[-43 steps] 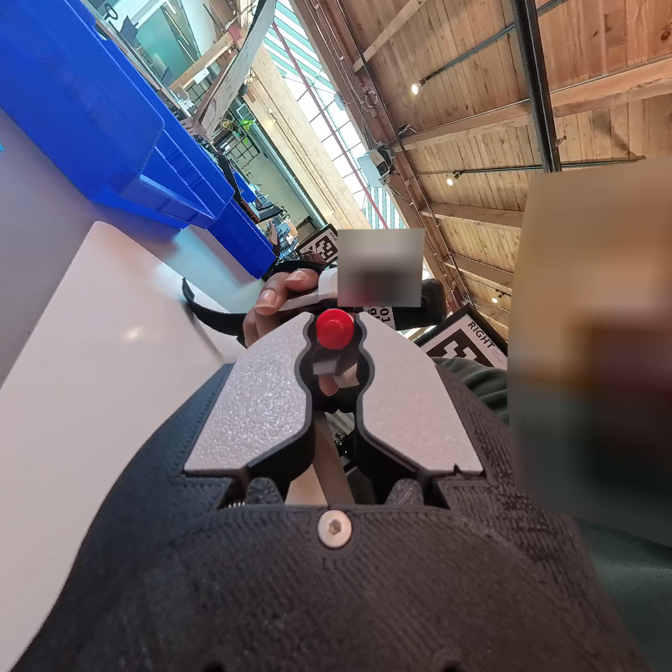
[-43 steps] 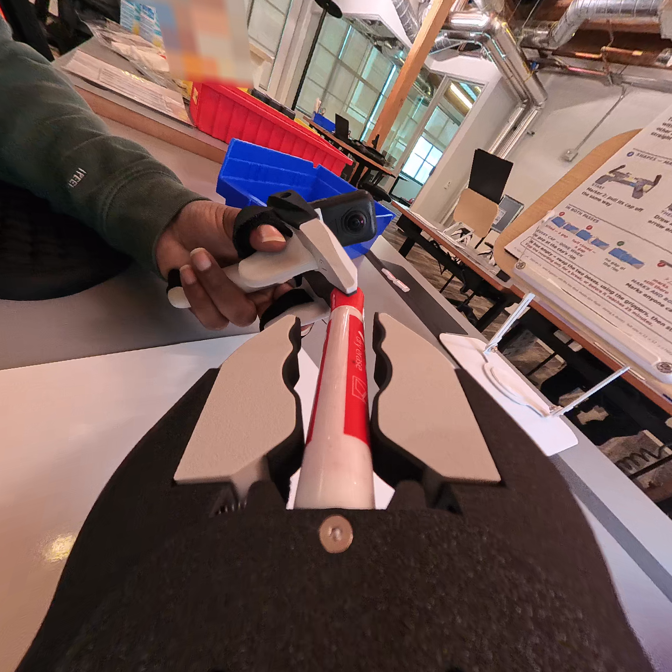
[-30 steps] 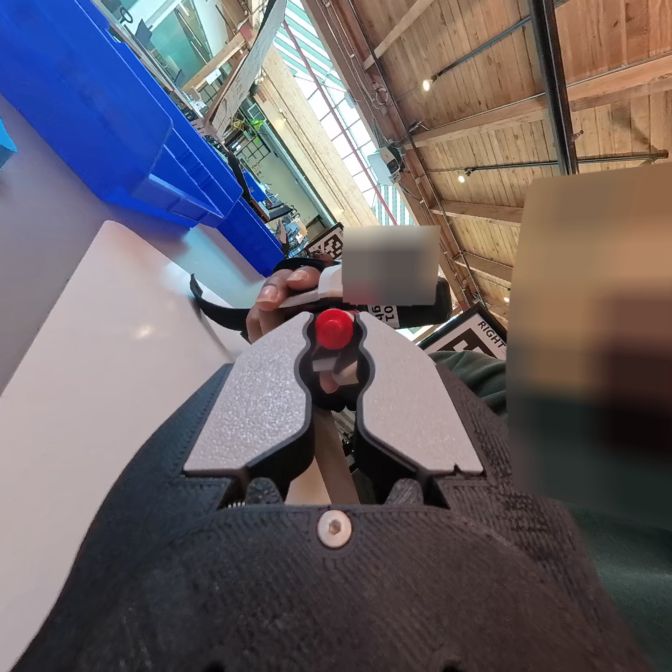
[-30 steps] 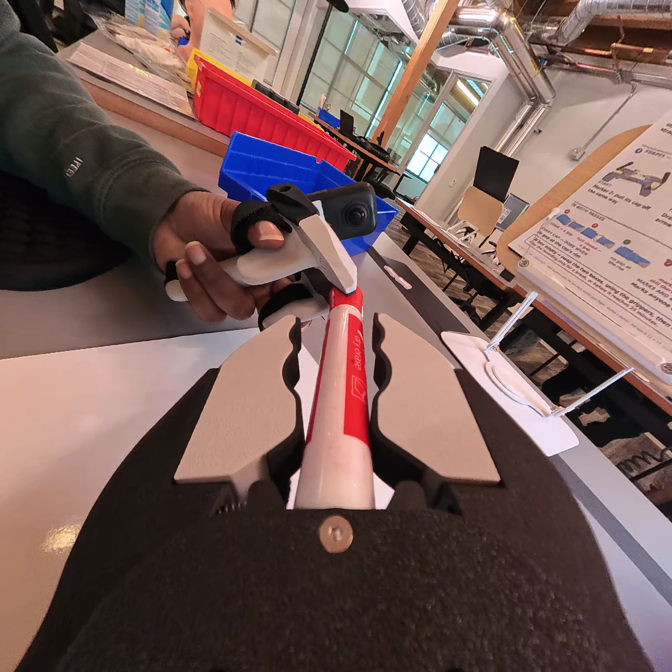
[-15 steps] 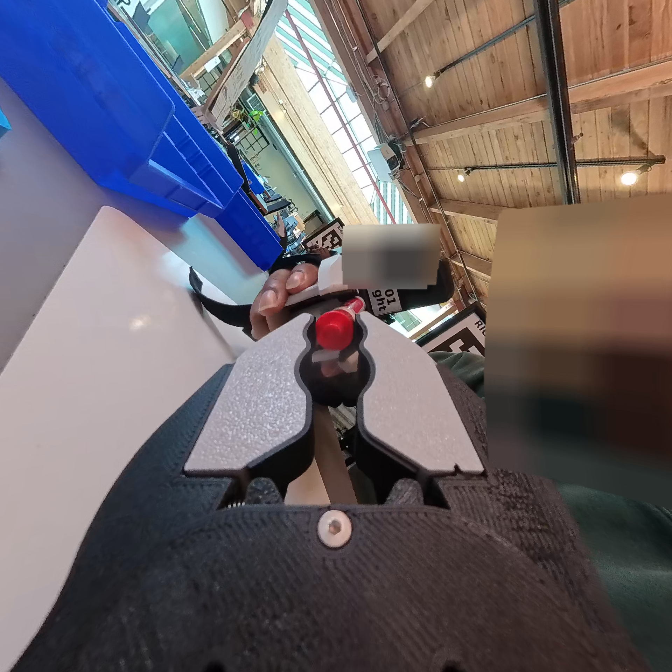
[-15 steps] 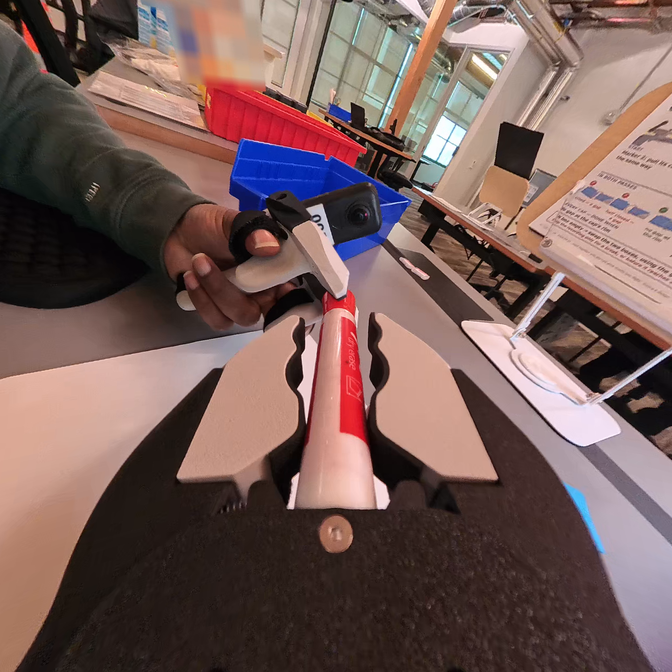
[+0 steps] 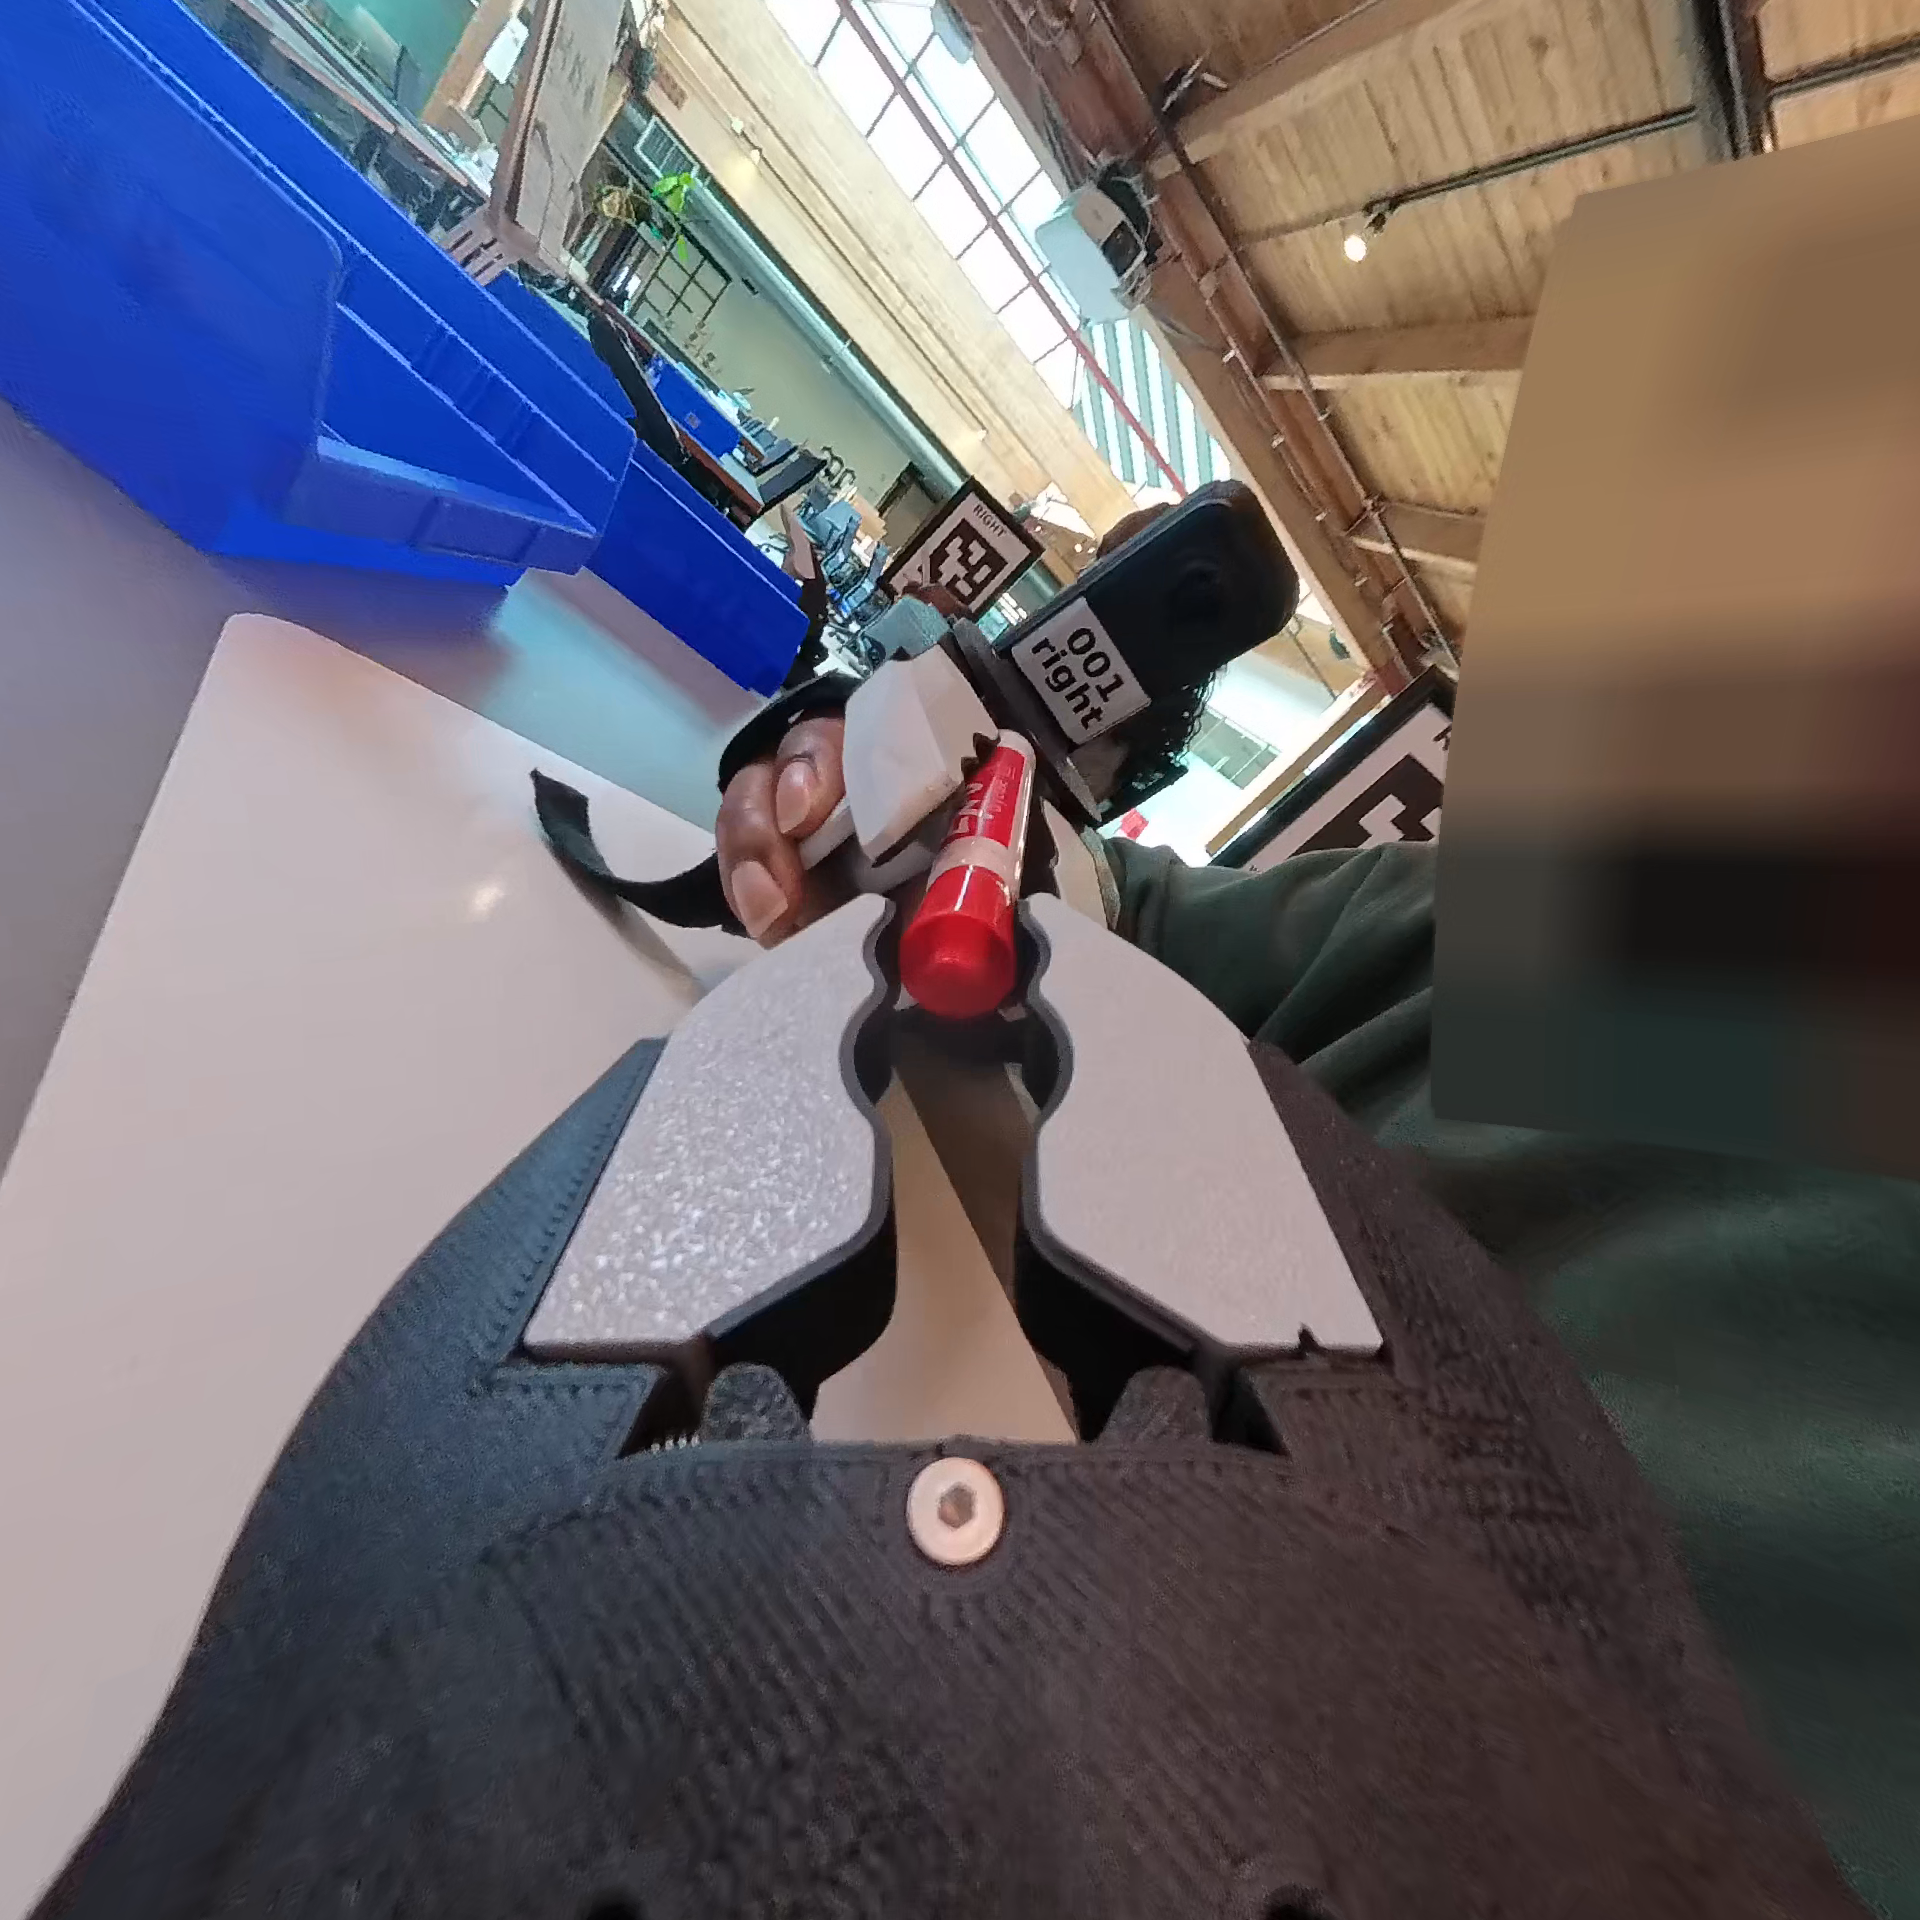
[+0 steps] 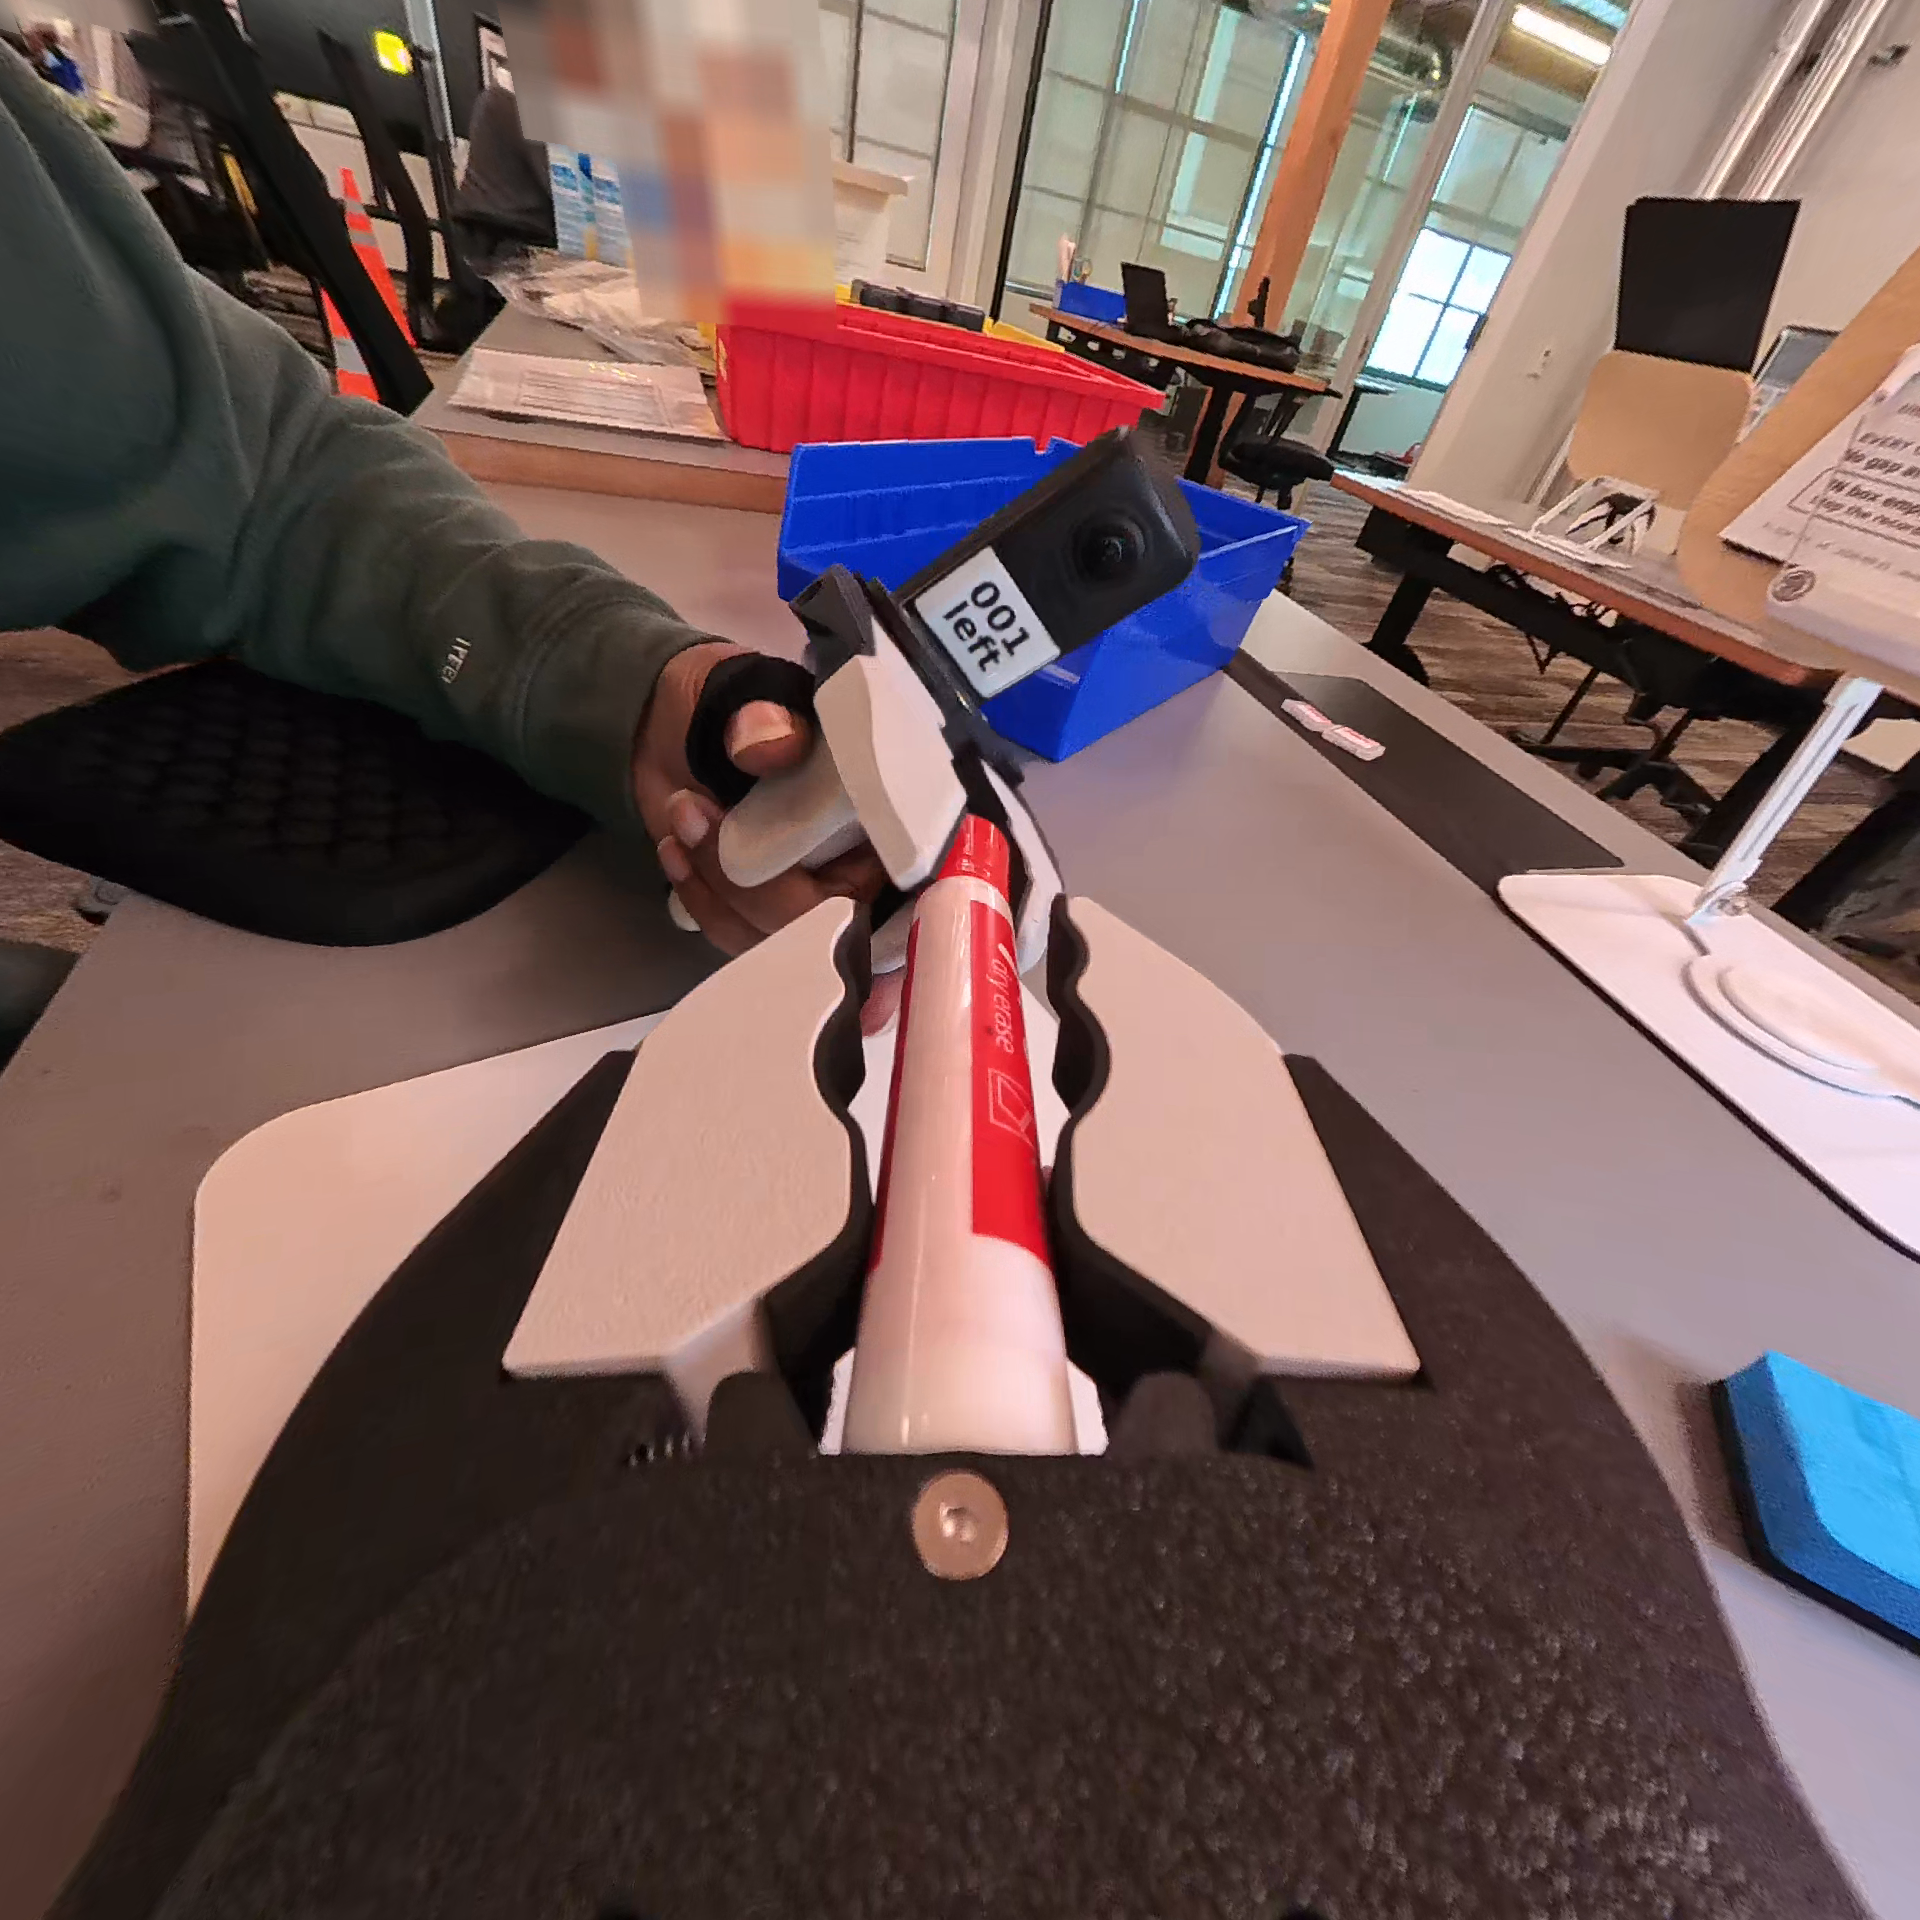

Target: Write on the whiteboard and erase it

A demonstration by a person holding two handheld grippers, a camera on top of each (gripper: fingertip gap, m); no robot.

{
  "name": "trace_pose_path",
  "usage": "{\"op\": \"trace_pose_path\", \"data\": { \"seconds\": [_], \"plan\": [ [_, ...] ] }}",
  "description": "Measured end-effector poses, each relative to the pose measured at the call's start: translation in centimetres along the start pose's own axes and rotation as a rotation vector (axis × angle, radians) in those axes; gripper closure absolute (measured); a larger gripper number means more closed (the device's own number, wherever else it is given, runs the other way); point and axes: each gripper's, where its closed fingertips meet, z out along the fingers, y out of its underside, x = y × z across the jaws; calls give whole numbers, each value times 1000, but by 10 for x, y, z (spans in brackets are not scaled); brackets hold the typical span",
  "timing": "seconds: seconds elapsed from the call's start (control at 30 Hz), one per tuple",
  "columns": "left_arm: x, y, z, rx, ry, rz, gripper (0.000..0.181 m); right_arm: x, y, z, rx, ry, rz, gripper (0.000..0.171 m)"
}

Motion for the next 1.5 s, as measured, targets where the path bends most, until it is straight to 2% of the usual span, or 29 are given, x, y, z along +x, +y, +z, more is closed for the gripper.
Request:
{"op": "trace_pose_path", "data": {
  "seconds": [0.5, 0.83, 1.5],
  "plan": [
    [-1, 3, 1, -31, -40, 40, 161, -2, 3, 0, -11, -56, 99, 138],
    [5, 3, 2, -80, -120, 301, 161, -7, -5, -3, 40, -112, 164, 138],
    [4, 6, -2, -141, -150, 433, 162, -8, -3, -7, 55, -170, 236, 138]
  ]
}}
